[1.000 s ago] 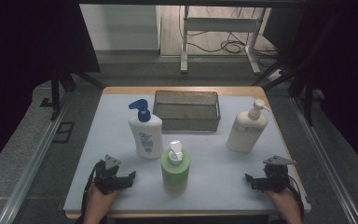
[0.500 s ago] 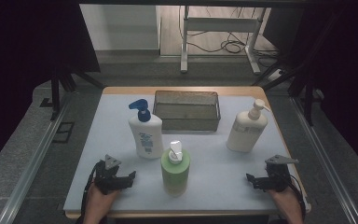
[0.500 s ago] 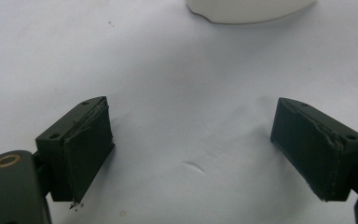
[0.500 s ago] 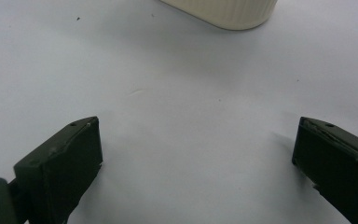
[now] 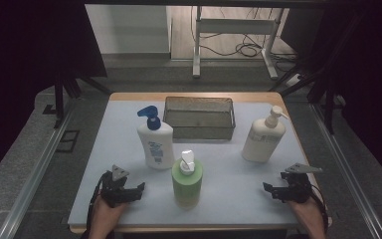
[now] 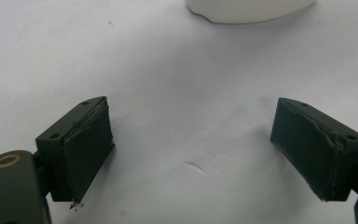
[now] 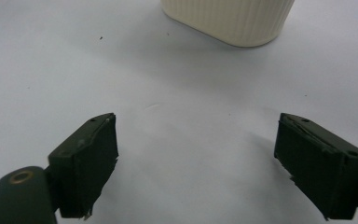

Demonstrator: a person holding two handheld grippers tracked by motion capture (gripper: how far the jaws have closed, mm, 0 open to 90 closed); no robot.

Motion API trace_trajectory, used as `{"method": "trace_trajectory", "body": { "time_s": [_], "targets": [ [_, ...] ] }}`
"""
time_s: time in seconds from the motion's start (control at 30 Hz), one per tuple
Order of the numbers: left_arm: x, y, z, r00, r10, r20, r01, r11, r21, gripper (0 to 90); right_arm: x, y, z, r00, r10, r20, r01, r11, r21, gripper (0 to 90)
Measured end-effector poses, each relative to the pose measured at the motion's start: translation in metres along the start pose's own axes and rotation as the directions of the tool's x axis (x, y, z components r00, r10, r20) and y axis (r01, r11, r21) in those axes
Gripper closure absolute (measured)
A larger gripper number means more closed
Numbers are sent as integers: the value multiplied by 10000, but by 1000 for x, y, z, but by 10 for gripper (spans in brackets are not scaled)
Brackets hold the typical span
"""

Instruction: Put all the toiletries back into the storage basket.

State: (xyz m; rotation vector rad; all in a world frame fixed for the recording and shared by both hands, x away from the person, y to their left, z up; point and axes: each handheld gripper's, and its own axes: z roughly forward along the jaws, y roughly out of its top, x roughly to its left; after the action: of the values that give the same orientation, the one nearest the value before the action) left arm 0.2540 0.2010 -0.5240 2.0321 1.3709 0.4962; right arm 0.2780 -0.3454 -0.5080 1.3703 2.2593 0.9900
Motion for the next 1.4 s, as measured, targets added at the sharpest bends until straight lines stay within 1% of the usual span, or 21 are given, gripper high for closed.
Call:
{"method": "trace_trajectory", "body": {
  "time_s": [0.1, 0.23, 0.3, 0.43, 0.5, 0.53, 0.6, 0.7, 0.73, 0.77, 0.8, 0.83, 0.87, 0.9, 1.03, 1.07, 1.1, 1.13, 1.23, 1.33, 1.4],
  "targets": [
    [0, 0, 0, 10000, 1, -2, -1, 10000, -1, 123, -1, 2, -1, 10000, 27, 71, -28, 10000, 28, 138],
    [0, 0, 0, 10000, 1, -2, -1, 10000, -5, 123, -4, 5, -2, 9998, 204, -59, -205, 9998, -66, 143],
    [0, 0, 0, 10000, 0, -4, 0, 10000, -8, 123, -5, 7, -3, 9999, 155, -65, -155, 9999, -76, 152],
    [0, 0, 0, 10000, 22, -3, -22, 10000, 10, 123, -6, 12, -4, 9998, 144, -138, -145, 9999, -69, 195],
    [0, 0, 0, 10000, 1, -8, -1, 10000, -15, 123, -7, 14, -4, 9998, 132, -176, -132, 9999, -39, 242],
    [0, 0, 0, 10000, 2, -13, -2, 10000, -20, 123, -9, 16, -4, 9997, 88, -241, -89, 10000, -44, 305],
    [0, 0, 0, 10000, 5, -16, -5, 10000, -20, 123, -9, 17, -4, 9996, 117, -257, -118, 9999, -29, 322],
    [0, 0, 0, 10000, 31, -26, -31, 10000, -10, 123, -12, 19, -4, 9993, 262, -284, -265, 9996, -104, 391],
    [0, 0, 0, 10000, 32, -30, -32, 10000, -9, 123, -15, 21, -5, 9991, 337, -272, -340, 9993, -125, 450],
    [0, 0, 0, 10000, 10, -23, -10, 10000, -28, 123, -15, 21, -5, 9991, 337, -272, -340, 9993, -125, 450],
    [0, 0, 0, 10000, 36, -28, -36, 10000, -4, 123, -15, 22, -5, 9993, 308, -199, -311, 9994, -125, 476],
    [0, 0, 0, 10000, 40, -29, -40, 10000, -3, 123, -17, 23, -5, 9997, 207, -97, -209, 9997, -149, 513],
    [0, 0, 0, 10000, 40, -30, -40, 10000, -10, 123, -20, 25, -6, 9999, 101, 60, -100, 9998, -163, 581],
    [0, 0, 0, 10000, 40, -30, -40, 10000, -10, 123, -20, 25, -6, 9999, 101, 60, -100, 9998, -163, 581],
    [0, 0, 0, 10000, 40, -32, -40, 10000, -12, 123, -30, 30, -5, 9991, 404, -85, -407, 9986, -341, 731],
    [0, 0, 0, 10000, 39, -32, -39, 10000, -15, 123, -32, 31, -4, 9992, 377, -89, -380, 9986, -375, 773],
    [0, 0, 0, 10000, 39, -37, -39, 10000, -15, 123, -36, 34, -1, 9992, 401, -76, -403, 9986, -353, 839],
    [0, 0, 0, 10000, 39, -37, -39, 10000, -15, 123, -37, 35, 0, 9992, 405, -16, -405, 9987, -316, 873],
    [0, -1, 0, 10000, 44, -35, -44, 10000, -14, 123, -40, 38, 4, 9989, 431, 160, -427, 9988, -259, 898],
    [0, -1, 0, 10000, 46, -37, -46, 10000, -16, 123, -46, 44, 14, 9977, 552, 384, -547, 9984, -128, 900],
    [0, -1, 0, 10000, 45, -28, -45, 10000, -14, 123, -47, 45, 17, 9973, 605, 410, -602, 9981, -88, 900]
  ]
}}
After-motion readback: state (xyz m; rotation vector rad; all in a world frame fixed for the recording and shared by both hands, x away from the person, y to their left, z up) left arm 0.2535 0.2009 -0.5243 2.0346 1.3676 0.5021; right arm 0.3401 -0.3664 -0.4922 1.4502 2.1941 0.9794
